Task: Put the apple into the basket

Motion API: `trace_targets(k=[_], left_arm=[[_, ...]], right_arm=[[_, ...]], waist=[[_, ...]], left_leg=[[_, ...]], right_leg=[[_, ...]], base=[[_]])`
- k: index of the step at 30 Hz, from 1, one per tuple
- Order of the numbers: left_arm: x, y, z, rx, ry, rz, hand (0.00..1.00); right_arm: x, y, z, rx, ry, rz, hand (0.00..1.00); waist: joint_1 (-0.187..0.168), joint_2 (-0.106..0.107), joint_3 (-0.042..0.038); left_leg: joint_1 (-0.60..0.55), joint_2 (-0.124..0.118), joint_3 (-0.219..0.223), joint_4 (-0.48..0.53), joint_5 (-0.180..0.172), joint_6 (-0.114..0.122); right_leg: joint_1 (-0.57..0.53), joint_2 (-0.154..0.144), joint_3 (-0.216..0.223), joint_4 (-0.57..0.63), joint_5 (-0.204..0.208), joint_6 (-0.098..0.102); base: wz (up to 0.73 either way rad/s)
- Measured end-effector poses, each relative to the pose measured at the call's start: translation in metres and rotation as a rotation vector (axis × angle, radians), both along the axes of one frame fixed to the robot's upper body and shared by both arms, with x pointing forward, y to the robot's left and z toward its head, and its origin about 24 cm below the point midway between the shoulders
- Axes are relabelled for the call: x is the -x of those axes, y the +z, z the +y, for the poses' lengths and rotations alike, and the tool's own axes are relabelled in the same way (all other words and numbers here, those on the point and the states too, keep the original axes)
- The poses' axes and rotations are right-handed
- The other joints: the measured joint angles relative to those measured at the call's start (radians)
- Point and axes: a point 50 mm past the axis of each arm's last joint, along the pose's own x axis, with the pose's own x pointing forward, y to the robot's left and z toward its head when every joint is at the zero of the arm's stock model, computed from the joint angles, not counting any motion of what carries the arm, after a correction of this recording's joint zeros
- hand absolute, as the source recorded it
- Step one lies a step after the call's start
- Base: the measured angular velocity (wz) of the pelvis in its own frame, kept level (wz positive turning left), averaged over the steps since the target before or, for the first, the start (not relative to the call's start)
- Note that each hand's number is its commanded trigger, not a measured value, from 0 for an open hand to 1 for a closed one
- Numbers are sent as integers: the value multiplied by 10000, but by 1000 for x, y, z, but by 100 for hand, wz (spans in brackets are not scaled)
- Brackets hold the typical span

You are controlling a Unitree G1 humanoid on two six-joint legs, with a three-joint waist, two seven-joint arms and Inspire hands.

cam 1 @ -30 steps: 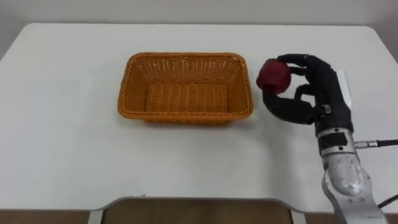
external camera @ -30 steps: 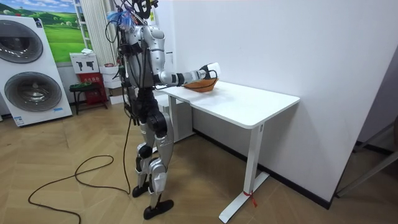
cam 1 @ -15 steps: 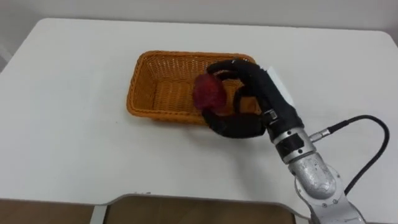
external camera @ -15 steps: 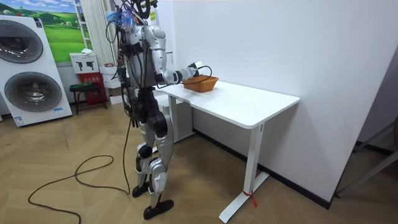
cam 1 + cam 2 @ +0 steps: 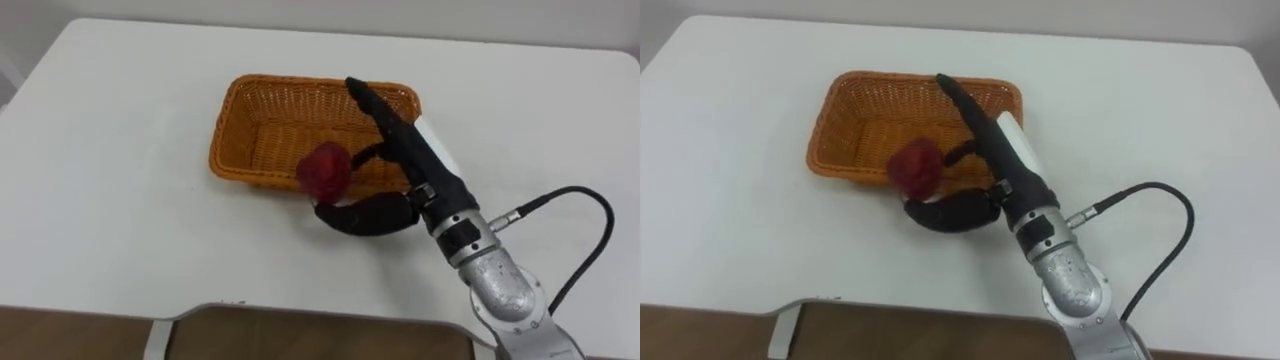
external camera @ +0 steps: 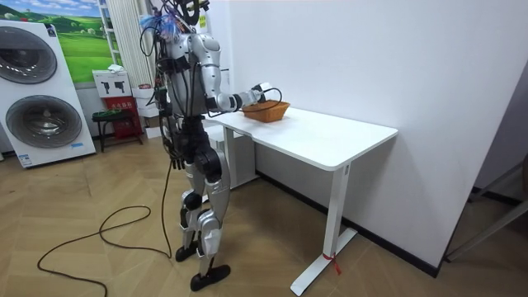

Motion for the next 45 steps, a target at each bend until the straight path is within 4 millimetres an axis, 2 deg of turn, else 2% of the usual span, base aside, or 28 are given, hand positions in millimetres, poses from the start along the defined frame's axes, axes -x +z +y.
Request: trace_targets(k=[3,5,9,11,14,18,21,23,27,28,30,32,36,38,39,41,42,44,45], left_arm=[[6,0,3,-29,365,15,0],[16,1,4,-179,510,188,0],[29,2,9,-470,902,376,0],[30,3,13,-631,1249,259,0],[36,5,18,-841,1597,229,0],[40,5,20,-1001,1802,250,0],[43,7,23,-1238,1998,203,0],[44,7,23,-1318,2046,220,0],[46,7,24,-1475,2069,237,0],[46,7,24,-1479,2072,208,0],[45,8,25,-1515,2056,183,0],[40,9,26,-1552,2021,-10,0],[32,11,28,-1592,2037,-262,0],[29,12,30,-1633,2208,-365,0],[28,12,30,-1636,2250,-396,0],[27,12,28,-1588,2405,-490,0],[28,11,27,-1546,2428,-466,0],[30,9,20,-1267,2498,-317,0],[30,8,19,-1192,2542,-275,0]], right_arm=[[-4,8,-25,-581,-1426,-457,0],[-5,16,-50,-1052,-2794,-1013,0],[-1,26,-85,-1477,-5051,-1792,0],[4,32,-106,-1804,-6262,-2256,0],[20,43,-143,-2707,-8987,-3504,0],[36,51,-167,-3434,-11114,-4551,0],[53,53,-187,-4867,-12642,-5188,0],[69,49,-200,-5495,-13888,-5411,0],[82,40,-210,-5730,-15559,-5593,0],[87,36,-215,-5721,-16125,-5591,0],[95,23,-224,-6414,-17011,-5178,0],[107,-2,-233,-7054,-18253,-4062,0],[125,-37,-242,-7918,-19658,-2444,0],[143,-77,-243,-8637,-20637,-472,0],[149,-90,-242,-8862,-20907,226,0],[184,-143,-225,-9092,-21832,3395,0],[193,-155,-218,-9054,-21984,4219,0],[231,-195,-184,-9043,-22135,7572,0],[238,-202,-174,-9026,-21991,8352,0]], waist=[[-164,-26,-33],[-429,-21,-91],[-772,48,-173],[-991,57,-191],[-1188,20,-186],[-1410,-66,-176],[-1629,-116,-180],[-1711,-96,-176],[-1970,-39,-199],[-2073,-12,-225],[-2124,-2,-219],[-2149,-18,-216],[-2211,25,-232],[-2339,32,-246],[-2361,19,-246],[-2340,24,-261],[-2324,-4,-242],[-2277,31,-249],[-2198,41,-250]], left_leg=[[30,-14,-39,9,0,0],[53,-21,-44,4,1,2],[236,-13,23,-42,2,3],[290,-10,39,-91,7,10],[374,-11,50,-127,20,11],[380,21,252,-88,28,10],[376,19,260,-92,24,10],[382,19,289,-100,23,11],[272,20,337,-147,25,12],[210,18,335,-145,26,13],[179,14,321,-156,27,15],[128,13,287,-161,27,15],[96,-9,211,-163,28,16],[79,-13,132,-155,30,18],[71,-13,96,-157,31,18],[97,-23,-3,-157,32,19],[105,-25,-4,-154,32,19],[114,-35,6,-129,32,20],[116,-36,5,-117,32,20]], right_leg=[[60,-5,-3,-2,0,0],[66,-9,28,-4,7,12],[196,-1,146,-3,7,12],[235,0,72,-14,7,13],[312,-3,52,2,3,19],[277,3,183,12,2,25],[273,15,227,11,12,40],[262,16,255,15,15,45],[79,19,297,49,15,45],[30,16,297,49,15,45],[8,16,294,37,15,46],[-13,15,262,17,14,46],[-16,5,248,6,13,47],[9,-1,189,12,13,47],[13,-1,165,17,13,47],[76,1,191,14,13,46],[88,0,194,10,12,46],[96,-12,218,21,7,51],[102,-11,242,23,-3,55]], base=[[4],[2],[-8],[-2],[-2],[-11],[0],[-4],[-4],[0],[2],[4],[5],[12],[15],[11],[4],[0],[-9]])
